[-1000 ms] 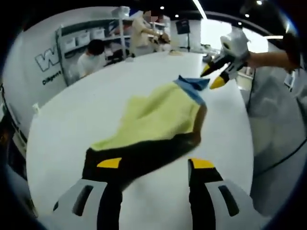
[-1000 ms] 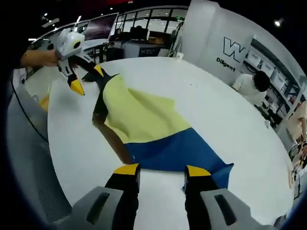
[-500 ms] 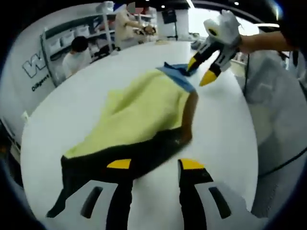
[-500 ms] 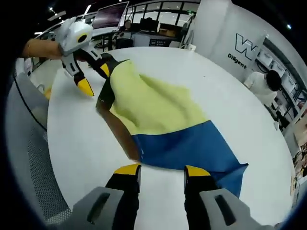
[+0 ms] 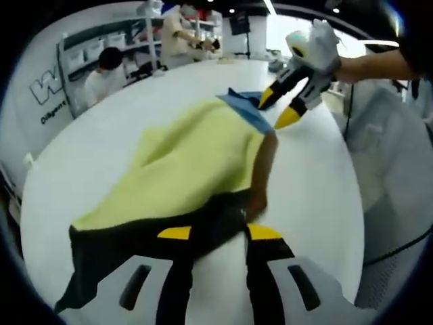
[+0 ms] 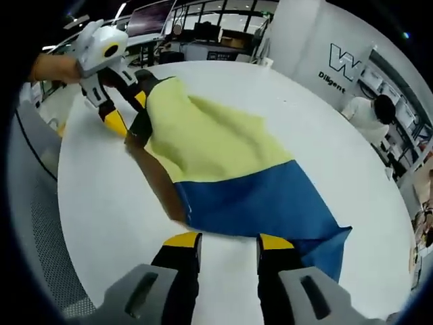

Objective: Fold the garment on the visible template until the final outline fits inside the template.

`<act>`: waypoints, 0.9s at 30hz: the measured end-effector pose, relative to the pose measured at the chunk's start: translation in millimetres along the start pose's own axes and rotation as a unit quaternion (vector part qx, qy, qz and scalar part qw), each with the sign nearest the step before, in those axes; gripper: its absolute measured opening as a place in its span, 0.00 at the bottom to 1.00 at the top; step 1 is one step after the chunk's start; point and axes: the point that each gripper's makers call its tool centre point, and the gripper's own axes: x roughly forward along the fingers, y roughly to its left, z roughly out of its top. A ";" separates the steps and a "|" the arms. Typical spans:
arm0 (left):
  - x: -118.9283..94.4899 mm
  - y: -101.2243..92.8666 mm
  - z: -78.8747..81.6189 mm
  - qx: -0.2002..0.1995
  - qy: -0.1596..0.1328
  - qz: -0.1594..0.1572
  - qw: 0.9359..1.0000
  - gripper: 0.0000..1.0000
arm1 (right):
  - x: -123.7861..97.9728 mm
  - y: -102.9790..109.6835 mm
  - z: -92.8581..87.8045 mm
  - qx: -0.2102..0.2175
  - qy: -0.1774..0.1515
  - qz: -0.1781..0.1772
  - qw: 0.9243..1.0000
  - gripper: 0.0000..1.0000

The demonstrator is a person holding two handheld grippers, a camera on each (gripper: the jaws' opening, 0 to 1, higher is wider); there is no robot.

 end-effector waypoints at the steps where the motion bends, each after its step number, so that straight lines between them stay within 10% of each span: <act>1: 1.5 0.6 0.4 -0.001 -0.002 -0.003 1.000 0.22 | 1.8 -1.7 0.8 0.001 0.000 -0.001 1.000 0.27; 27: 2.4 7.5 -2.8 0.000 0.007 -0.006 1.000 0.00 | 0.5 -14.0 -12.0 -0.003 0.005 -0.022 1.000 0.21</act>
